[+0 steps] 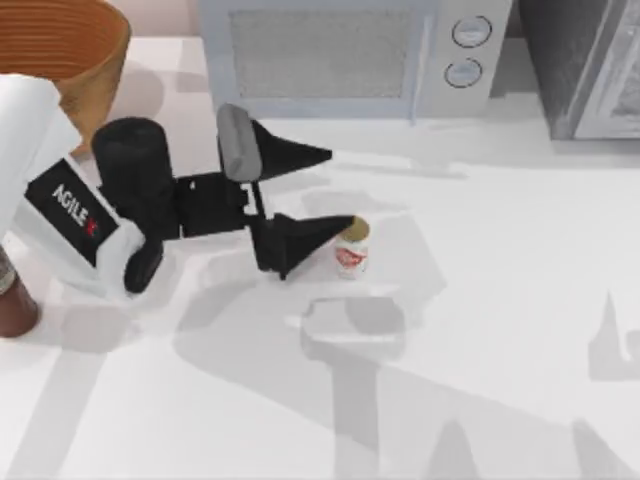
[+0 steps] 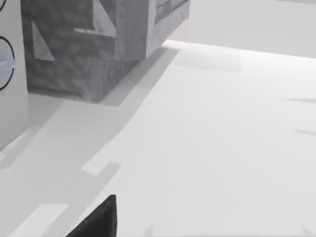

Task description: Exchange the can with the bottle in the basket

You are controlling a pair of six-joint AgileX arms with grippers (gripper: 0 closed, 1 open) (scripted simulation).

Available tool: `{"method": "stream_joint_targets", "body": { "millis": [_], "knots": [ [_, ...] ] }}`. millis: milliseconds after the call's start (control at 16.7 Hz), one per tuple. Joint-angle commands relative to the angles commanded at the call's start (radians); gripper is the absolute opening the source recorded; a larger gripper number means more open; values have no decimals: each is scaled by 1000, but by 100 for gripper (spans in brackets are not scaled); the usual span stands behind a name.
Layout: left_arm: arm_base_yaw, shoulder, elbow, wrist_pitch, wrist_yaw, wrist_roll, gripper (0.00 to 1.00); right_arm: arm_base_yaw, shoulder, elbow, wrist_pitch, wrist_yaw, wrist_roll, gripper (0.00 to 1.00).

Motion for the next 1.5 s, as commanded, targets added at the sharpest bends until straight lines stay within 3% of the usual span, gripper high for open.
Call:
{"method": "stream_joint_targets", "body": {
  "millis": [360, 1020, 1260, 1500],
  "knots": [
    [118, -467, -213, -283, -262, 15, 100, 0, 0, 0, 0, 0, 0, 100],
    [275, -1630, -721, -885, -815, 0, 100, 0, 0, 0, 0, 0, 0, 100],
    [291, -2031, -885, -1057, -967, -12, 100, 0, 0, 0, 0, 0, 0, 100],
    [291, -2272, -997, -1171, -1067, -19, 100, 0, 0, 0, 0, 0, 0, 100]
  ]
}}
